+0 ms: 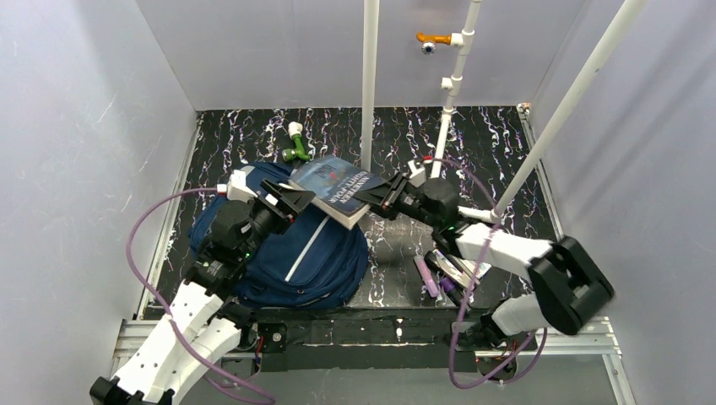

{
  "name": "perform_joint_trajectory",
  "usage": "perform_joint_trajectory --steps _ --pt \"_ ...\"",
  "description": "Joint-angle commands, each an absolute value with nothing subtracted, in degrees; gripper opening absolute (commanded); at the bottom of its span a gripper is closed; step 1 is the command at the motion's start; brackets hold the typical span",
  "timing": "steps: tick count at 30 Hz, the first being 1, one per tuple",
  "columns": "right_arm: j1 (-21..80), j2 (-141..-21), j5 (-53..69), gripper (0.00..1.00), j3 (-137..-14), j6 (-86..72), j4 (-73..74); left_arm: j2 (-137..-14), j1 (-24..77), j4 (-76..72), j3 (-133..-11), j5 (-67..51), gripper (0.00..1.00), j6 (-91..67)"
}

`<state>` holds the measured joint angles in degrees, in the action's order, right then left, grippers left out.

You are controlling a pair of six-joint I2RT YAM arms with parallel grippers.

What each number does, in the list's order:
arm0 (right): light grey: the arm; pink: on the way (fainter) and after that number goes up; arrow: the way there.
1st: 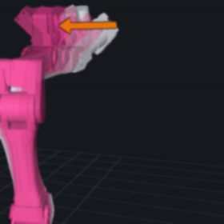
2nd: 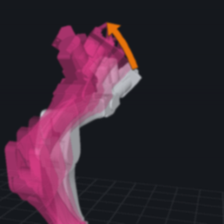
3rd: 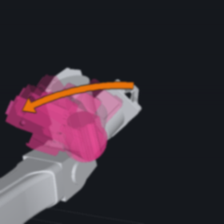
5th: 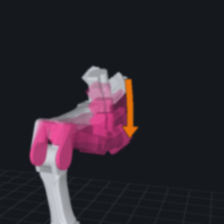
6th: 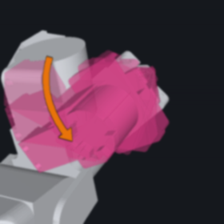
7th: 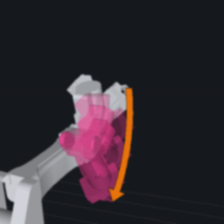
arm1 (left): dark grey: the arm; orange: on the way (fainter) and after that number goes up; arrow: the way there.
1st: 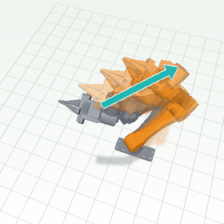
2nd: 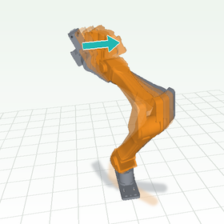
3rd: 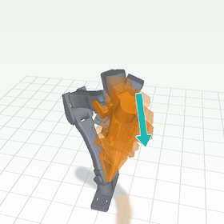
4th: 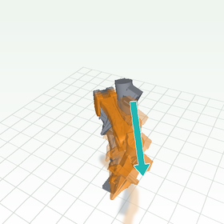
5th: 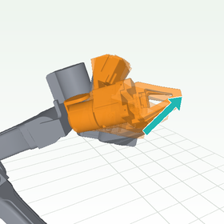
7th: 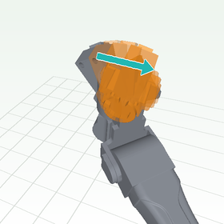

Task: Pack the student bag
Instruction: Pick up the book from the center of the board, then place the book in the student bag.

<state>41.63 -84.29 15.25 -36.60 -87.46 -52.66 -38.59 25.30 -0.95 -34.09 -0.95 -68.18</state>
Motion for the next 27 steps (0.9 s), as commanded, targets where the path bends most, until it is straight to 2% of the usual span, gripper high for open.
perform_joint_trajectory --steps 1,3,5,9,12,16,22,25,27 --pt "36.3 -67.5 8.5 0.01 -47.7 -56.5 -10.8 -36.4 25.5 24.4 -42.3 -3.1 0.68 -48.7" --pt "36.3 -65.4 1.6 0.01 -56.6 -41.7 10.4 -39.1 25.7 30.5 -45.1 -5.3 0.72 -41.9" --pt "36.2 -63.6 -6.2 0.01 -61.7 -31.9 22.7 -43.6 29.2 36.6 -48.9 -5.8 0.73 -36.2" --pt "36.1 -59.3 -14.9 0.01 -67.4 -21.4 35.6 -53.2 50.9 40.0 -57.1 11.1 0.70 -28.5" --pt "36.1 -57.1 -13.4 0.01 -69.6 -20.3 39.0 -62.0 59.3 41.1 -61.8 15.3 0.64 -25.1" --pt "36.1 -54.4 -9.7 0.01 -70.3 -21.9 39.6 -68.3 62.4 38.3 -62.2 12.3 0.62 -25.0" --pt "36.1 -53.2 -10.2 0.01 -70.7 -21.2 41.3 -77.2 64.4 37.4 -61.2 15.2 0.59 -24.1" --pt "36.1 -52.6 -9.1 0.01 -70.5 -20.7 41.1 -80.3 64.4 37.1 -61.3 15.7 0.47 -23.6" --pt "36.1 -52.0 -9.2 0.01 -70.4 -20.4 41.1 -82.2 64.4 37.0 -61.5 15.3 0.43 -23.3"
